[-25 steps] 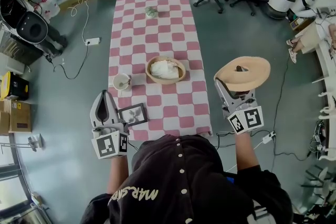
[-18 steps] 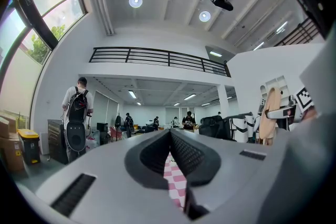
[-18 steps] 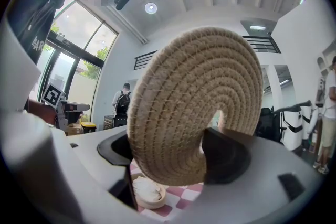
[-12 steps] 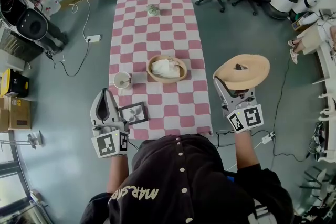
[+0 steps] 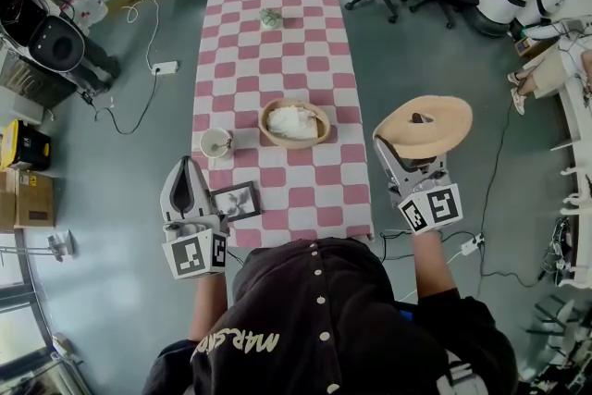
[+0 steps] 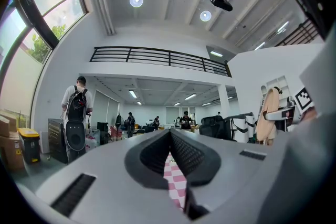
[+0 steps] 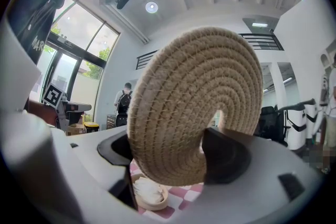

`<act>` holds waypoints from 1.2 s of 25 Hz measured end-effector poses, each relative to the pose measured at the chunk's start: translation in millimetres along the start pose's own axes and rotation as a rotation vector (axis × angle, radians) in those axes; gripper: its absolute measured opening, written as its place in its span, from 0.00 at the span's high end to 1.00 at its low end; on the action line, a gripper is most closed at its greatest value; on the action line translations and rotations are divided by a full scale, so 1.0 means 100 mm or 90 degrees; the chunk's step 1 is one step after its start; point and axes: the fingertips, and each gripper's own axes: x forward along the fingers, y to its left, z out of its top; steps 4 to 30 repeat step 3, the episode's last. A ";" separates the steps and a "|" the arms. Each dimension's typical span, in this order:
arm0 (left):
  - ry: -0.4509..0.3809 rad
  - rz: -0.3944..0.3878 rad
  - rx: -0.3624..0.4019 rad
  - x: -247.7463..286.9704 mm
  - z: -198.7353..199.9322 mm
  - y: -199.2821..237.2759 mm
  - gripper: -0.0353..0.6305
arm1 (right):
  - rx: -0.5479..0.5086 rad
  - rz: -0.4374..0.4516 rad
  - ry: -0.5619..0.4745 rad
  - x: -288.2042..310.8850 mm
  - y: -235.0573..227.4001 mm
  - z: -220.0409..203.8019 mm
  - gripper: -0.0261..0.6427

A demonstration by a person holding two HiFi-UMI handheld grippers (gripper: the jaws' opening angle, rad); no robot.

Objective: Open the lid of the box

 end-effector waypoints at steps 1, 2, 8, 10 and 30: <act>0.000 0.000 0.000 0.01 0.01 0.00 0.94 | 0.000 0.000 0.001 0.01 0.00 0.00 0.40; 0.000 0.000 -0.001 0.02 0.01 0.00 0.94 | 0.001 0.000 0.001 0.02 0.00 0.01 0.40; 0.000 -0.001 -0.001 0.02 0.02 0.00 0.94 | 0.001 0.001 0.002 0.03 -0.01 0.01 0.40; 0.000 -0.001 -0.001 0.02 0.02 0.00 0.94 | 0.001 0.001 0.002 0.03 -0.01 0.01 0.40; 0.000 -0.001 -0.001 0.02 0.02 0.00 0.94 | 0.001 0.001 0.002 0.03 -0.01 0.01 0.40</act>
